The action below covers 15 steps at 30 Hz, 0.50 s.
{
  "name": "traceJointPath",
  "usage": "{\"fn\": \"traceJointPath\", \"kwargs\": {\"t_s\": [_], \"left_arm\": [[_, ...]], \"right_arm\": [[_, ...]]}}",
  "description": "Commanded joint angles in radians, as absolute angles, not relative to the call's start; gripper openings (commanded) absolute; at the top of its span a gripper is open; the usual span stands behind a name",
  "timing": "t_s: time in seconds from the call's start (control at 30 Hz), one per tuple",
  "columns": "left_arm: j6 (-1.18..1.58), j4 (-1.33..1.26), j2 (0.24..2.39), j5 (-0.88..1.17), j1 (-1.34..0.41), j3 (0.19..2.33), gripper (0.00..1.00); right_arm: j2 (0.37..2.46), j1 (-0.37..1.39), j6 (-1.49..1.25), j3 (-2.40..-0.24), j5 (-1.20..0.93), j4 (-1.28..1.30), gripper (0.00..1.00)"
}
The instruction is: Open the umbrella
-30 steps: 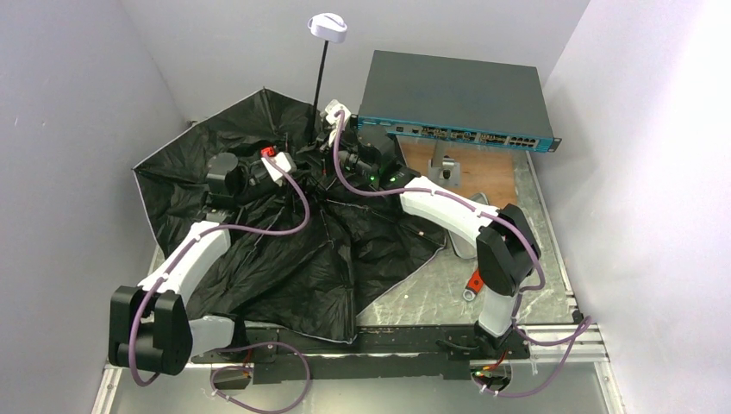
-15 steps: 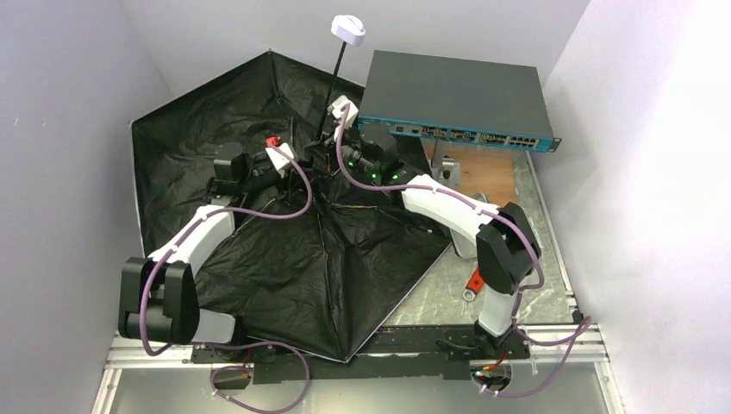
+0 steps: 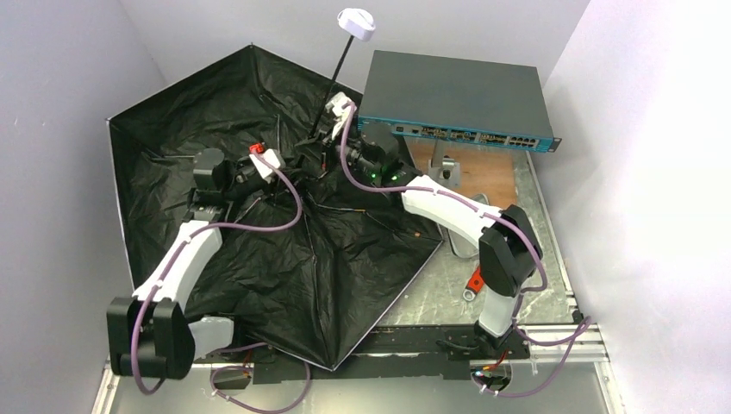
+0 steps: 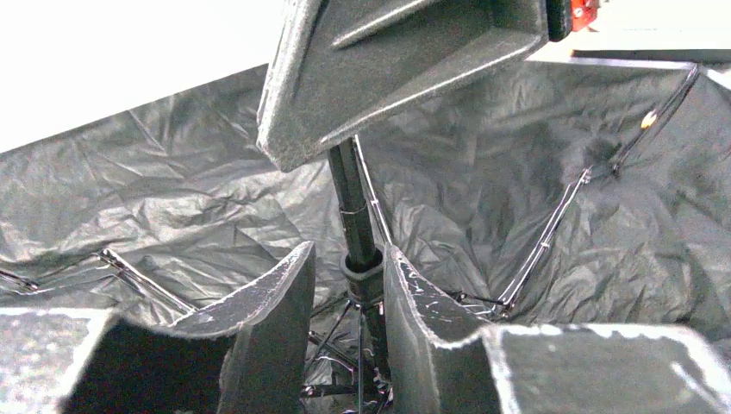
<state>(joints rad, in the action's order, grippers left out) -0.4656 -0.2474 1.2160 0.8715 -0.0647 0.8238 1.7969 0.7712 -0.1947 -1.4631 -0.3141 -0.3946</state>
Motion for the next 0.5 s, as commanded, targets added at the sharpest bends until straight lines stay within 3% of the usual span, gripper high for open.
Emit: {"fn": "traceJointPath", "kwargs": {"t_s": [0.0, 0.47], "left_arm": [[-0.477, -0.261, 1.119, 0.702, -0.075, 0.803, 0.39], [-0.442, -0.290, 1.046, 0.657, -0.184, 0.823, 0.43]], "right_arm": [[1.651, 0.766, -0.280, -1.505, -0.402, -0.600, 0.00], [1.655, 0.793, -0.259, -1.460, -0.430, -0.591, 0.00]]}}
